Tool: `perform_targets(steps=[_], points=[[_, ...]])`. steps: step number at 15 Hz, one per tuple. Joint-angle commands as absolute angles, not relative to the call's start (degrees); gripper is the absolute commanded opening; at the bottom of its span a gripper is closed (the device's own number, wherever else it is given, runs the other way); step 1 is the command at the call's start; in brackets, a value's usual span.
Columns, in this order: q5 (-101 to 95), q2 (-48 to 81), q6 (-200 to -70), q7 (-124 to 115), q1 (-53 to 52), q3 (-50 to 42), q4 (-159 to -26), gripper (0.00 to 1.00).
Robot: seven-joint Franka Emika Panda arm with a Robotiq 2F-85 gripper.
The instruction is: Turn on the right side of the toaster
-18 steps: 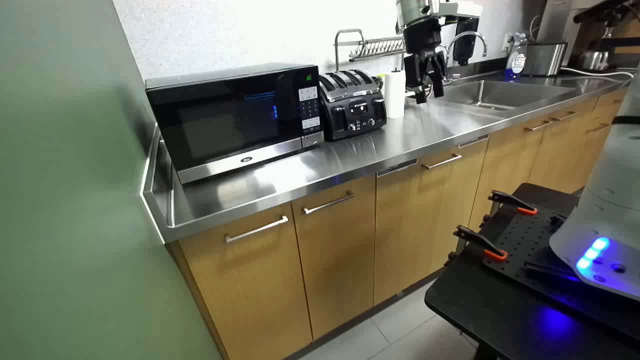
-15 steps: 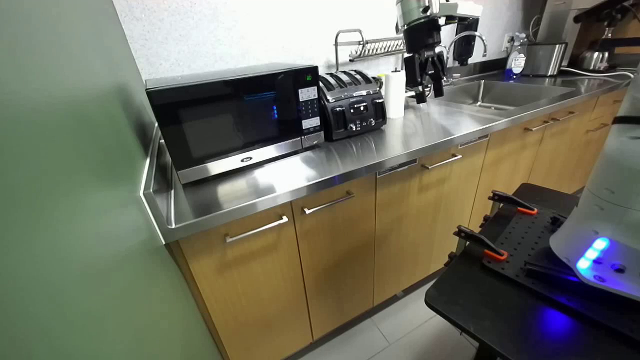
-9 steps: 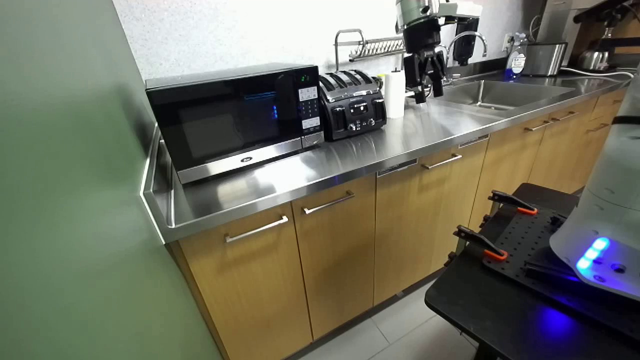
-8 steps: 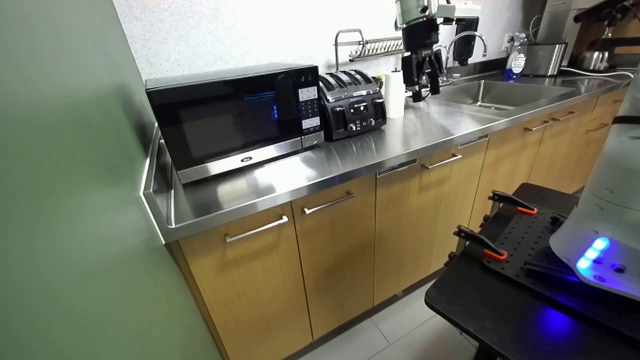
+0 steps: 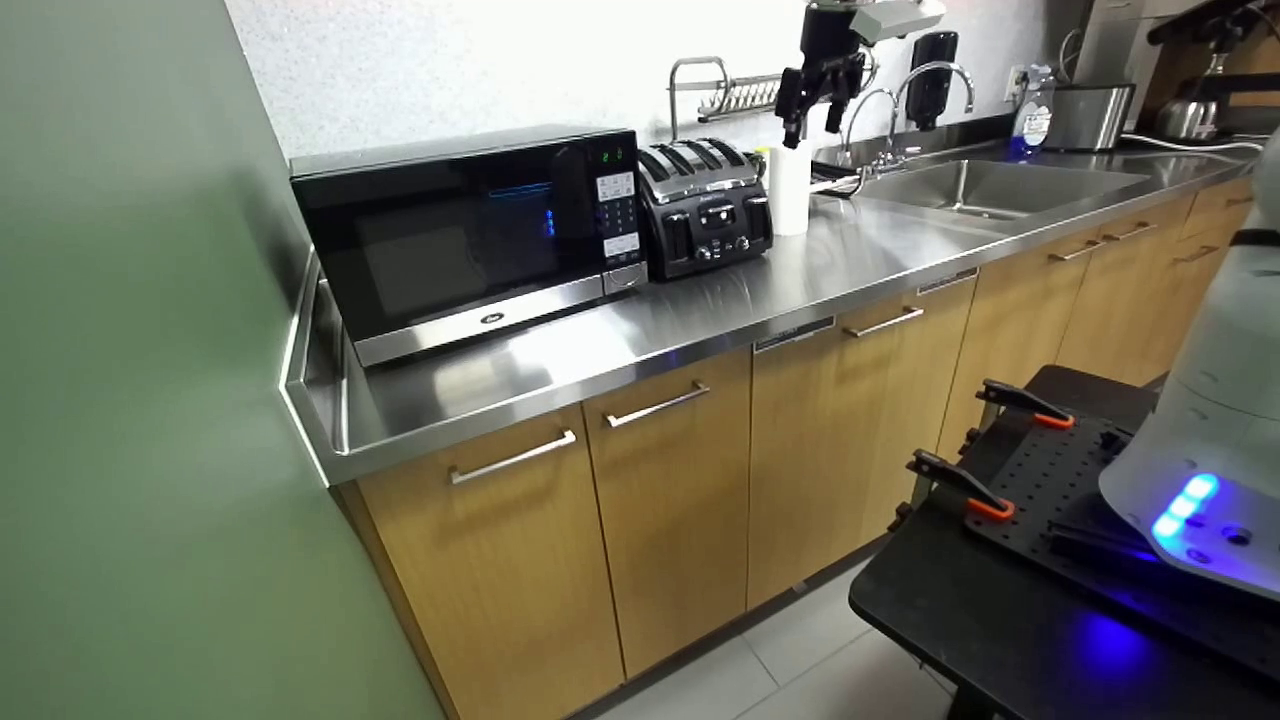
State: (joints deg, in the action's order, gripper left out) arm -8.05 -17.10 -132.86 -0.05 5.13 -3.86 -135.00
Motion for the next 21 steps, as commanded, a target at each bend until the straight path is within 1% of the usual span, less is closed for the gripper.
perform_targets(steps=[1,2,3,6,9,11,12,13,15,16,21], points=[[-9.37,-9.57,-146.05,-4.32,8.53,-5.70,-131.51,1.00],[-9.73,-8.11,-149.28,-6.00,9.58,-6.04,-131.04,1.00],[-8.11,-12.05,-145.11,-2.17,8.11,-5.86,-133.60,1.00],[-8.28,-8.32,-148.80,-3.59,9.35,-6.50,-132.04,1.00],[-8.27,-7.99,-148.80,-3.71,9.26,-6.48,-131.38,1.00],[-7.03,-5.07,-146.04,-4.47,9.37,-6.79,-127.38,1.00],[-6.99,-3.53,-144.97,-5.31,9.62,-7.01,-125.39,0.75],[-6.35,-2.28,-144.11,-4.93,9.51,-7.30,-123.76,0.74],[-5.87,1.24,-142.34,-5.24,9.53,-7.82,-119.66,0.59],[-5.32,3.11,-141.61,-4.86,9.45,-8.08,-117.72,0.49],[-0.02,12.25,-141.81,-2.56,9.53,-7.97,-110.30,0.12]])
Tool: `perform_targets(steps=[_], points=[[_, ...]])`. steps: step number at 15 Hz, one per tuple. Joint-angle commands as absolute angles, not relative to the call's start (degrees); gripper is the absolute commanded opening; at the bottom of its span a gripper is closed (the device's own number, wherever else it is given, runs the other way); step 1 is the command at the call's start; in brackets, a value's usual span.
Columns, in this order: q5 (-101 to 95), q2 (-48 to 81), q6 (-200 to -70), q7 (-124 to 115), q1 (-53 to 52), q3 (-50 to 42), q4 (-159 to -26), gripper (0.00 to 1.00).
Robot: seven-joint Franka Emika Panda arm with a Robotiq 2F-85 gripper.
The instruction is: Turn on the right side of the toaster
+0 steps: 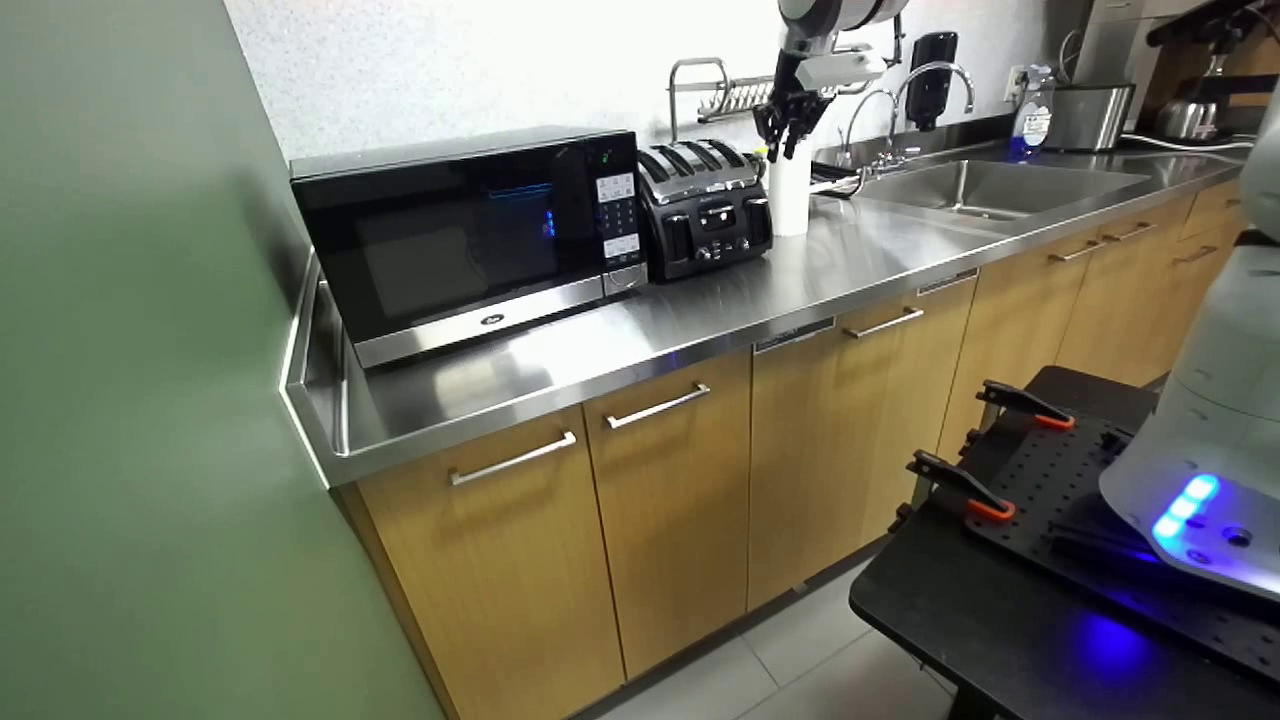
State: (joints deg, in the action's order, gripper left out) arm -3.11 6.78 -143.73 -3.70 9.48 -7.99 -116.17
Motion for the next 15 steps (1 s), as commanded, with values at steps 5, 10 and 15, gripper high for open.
perform_targets(steps=[5,10,15], points=[[3.46,18.54,-141.62,-2.69,10.47,-7.88,-104.90,0.00],[5.57,22.34,-139.93,-2.46,11.53,-7.50,-100.70,0.00],[7.34,24.65,-136.65,-1.93,12.13,-7.04,-97.92,0.00]])
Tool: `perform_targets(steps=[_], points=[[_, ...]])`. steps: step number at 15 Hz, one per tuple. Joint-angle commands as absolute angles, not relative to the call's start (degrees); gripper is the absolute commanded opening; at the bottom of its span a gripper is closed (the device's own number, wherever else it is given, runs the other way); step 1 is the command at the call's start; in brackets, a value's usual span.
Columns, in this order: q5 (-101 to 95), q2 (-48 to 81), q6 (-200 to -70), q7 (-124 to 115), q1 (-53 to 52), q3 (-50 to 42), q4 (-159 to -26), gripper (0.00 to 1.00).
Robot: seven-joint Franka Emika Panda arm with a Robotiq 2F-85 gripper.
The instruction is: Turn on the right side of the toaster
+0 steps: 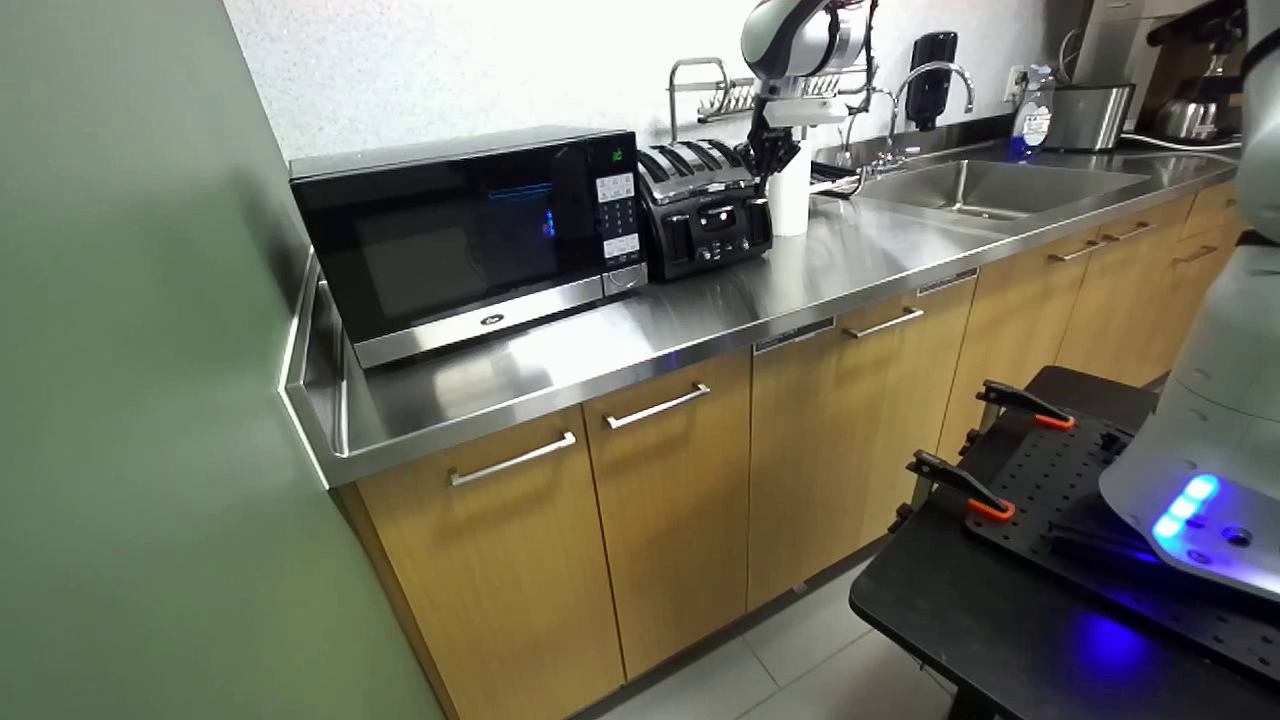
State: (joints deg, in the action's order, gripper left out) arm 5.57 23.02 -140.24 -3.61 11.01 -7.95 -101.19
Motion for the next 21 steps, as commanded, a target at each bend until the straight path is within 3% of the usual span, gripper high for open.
perform_targets(steps=[1,21], points=[[7.66,25.03,-136.00,-1.74,12.24,-6.95,-97.47,0.00],[8.25,40.59,-130.67,-4.27,13.05,-7.37,-89.24,0.00]])
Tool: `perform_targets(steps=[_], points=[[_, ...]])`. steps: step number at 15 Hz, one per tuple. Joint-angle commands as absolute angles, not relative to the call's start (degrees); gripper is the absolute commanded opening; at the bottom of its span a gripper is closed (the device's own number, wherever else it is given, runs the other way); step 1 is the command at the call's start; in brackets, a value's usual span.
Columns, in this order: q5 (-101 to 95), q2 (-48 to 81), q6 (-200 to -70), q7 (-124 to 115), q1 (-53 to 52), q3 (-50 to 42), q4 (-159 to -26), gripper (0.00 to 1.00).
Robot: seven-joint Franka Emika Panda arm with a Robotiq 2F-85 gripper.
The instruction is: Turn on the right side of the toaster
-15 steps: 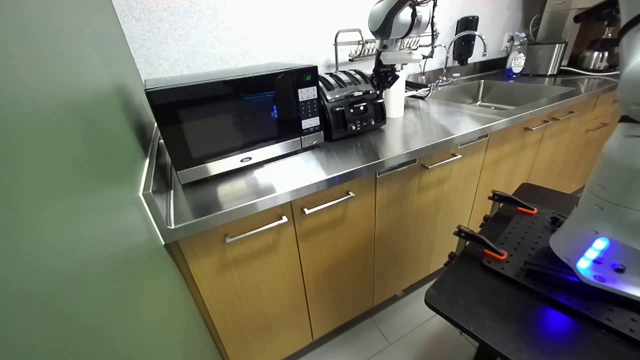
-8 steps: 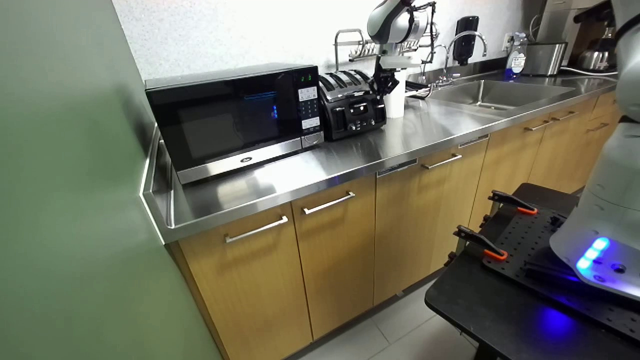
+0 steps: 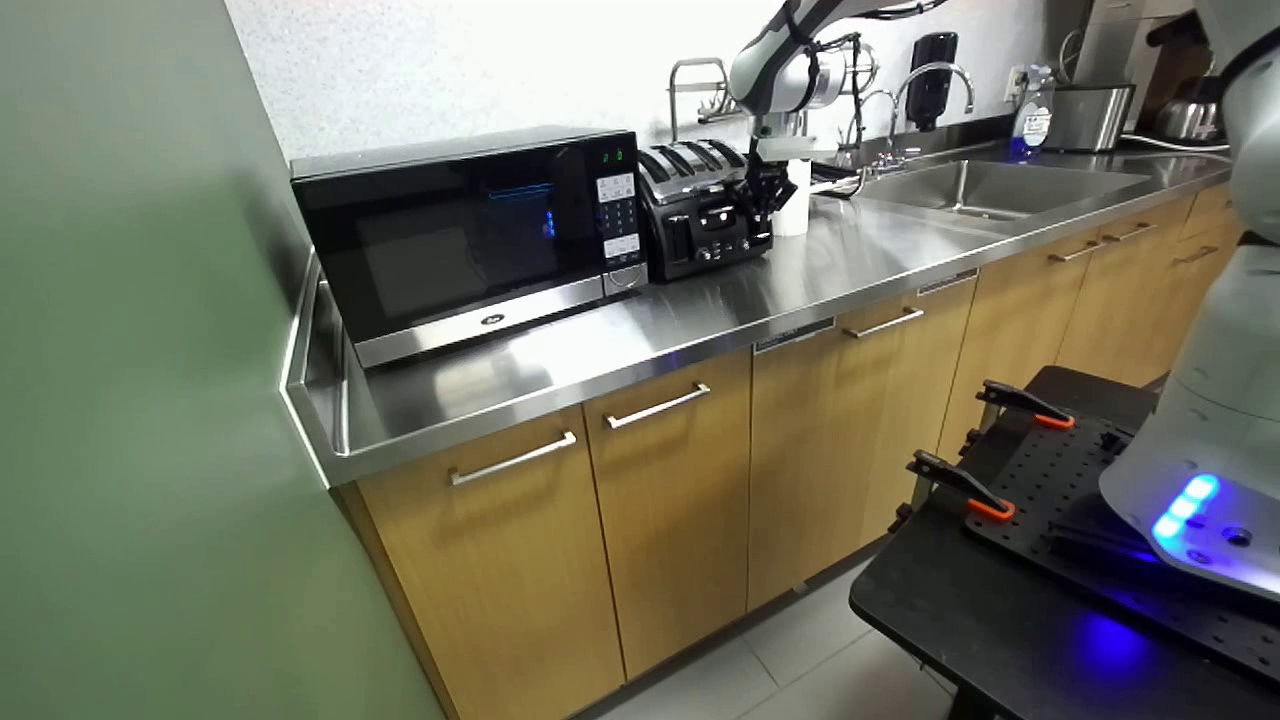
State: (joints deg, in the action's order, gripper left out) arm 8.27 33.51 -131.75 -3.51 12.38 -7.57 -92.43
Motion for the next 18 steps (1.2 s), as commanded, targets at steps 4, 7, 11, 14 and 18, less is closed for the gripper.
perform_targets(steps=[4,7,11,14,18], points=[[7.91,40.87,-130.03,-5.26,12.57,-7.62,-88.65,0.00],[9.24,36.30,-132.07,-4.62,12.96,-7.15,-91.14,0.00],[10.56,29.99,-135.71,-3.36,13.13,-6.73,-96.23,0.00],[11.55,25.79,-139.38,-2.75,13.03,-6.42,-100.47,0.00],[13.14,18.95,-142.53,-1.84,12.95,-5.84,-106.08,0.00]])
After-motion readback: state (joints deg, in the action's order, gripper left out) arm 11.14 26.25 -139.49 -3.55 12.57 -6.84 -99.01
